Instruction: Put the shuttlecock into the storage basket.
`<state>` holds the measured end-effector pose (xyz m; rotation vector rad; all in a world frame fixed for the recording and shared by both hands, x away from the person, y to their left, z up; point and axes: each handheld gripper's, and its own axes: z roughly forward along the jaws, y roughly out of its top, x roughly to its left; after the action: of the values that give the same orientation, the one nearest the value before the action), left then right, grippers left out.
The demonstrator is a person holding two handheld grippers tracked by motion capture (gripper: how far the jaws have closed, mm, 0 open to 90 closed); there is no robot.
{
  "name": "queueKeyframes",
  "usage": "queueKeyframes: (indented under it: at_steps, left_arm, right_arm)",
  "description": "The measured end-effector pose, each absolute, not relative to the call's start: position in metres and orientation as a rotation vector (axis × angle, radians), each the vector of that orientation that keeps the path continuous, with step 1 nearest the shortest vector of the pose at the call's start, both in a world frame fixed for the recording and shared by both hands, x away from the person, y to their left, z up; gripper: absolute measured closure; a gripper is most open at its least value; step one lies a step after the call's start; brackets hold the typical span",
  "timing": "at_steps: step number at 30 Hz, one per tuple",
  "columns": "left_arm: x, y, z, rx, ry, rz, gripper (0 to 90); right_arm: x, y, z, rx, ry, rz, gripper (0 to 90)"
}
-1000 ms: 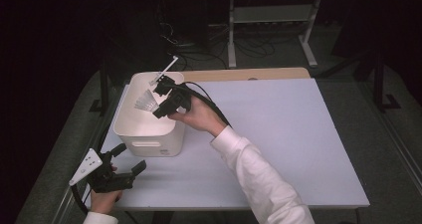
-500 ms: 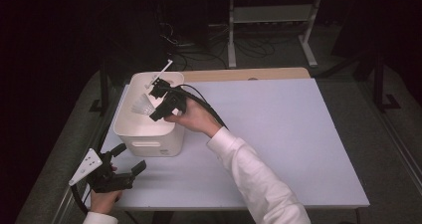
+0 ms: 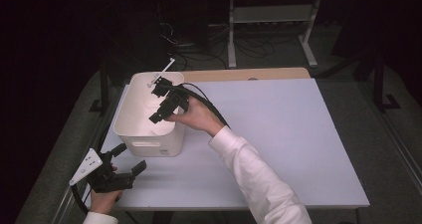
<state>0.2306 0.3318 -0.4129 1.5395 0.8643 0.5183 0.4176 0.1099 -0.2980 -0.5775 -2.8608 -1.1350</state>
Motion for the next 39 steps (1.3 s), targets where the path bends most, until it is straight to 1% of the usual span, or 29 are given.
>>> queueKeyframes:
  at_steps: [2, 5, 8, 10, 12, 21, 39]
  left_arm:
    - [0.231, 0.332, -0.413, 1.545, 0.86, 0.52, 0.0]
    - [0.231, 0.332, -0.413, 1.545, 0.856, 0.523, 0.0]
    - [0.231, 0.331, -0.413, 1.542, 0.857, 0.521, 0.0]
    - [0.231, 0.331, -0.413, 1.542, 0.857, 0.521, 0.0]
    - [0.231, 0.331, -0.413, 1.544, 0.858, 0.521, 0.0]
    - [0.232, 0.331, -0.414, 1.55, 0.857, 0.52, 0.0]
    - [0.232, 0.332, -0.414, 1.564, 0.857, 0.53, 0.0]
  right_arm:
    - [0.416, 0.108, -0.296, -0.605, -2.883, -1.14, 20.8]
    - [0.415, 0.106, -0.295, -0.607, -2.885, -1.152, 12.5]
    - [0.415, 0.103, -0.294, -0.586, -2.899, -1.173, 10.8]
    - [0.416, 0.1, -0.294, -0.554, -2.871, -1.176, 4.5]
    - [0.417, 0.096, -0.293, -0.548, -2.842, -1.195, 0.8]
    - [0.421, 0.077, -0.292, -0.529, -2.793, -1.298, 0.0]
    - [0.424, 0.048, -0.294, -0.612, -2.798, -1.365, 0.0]
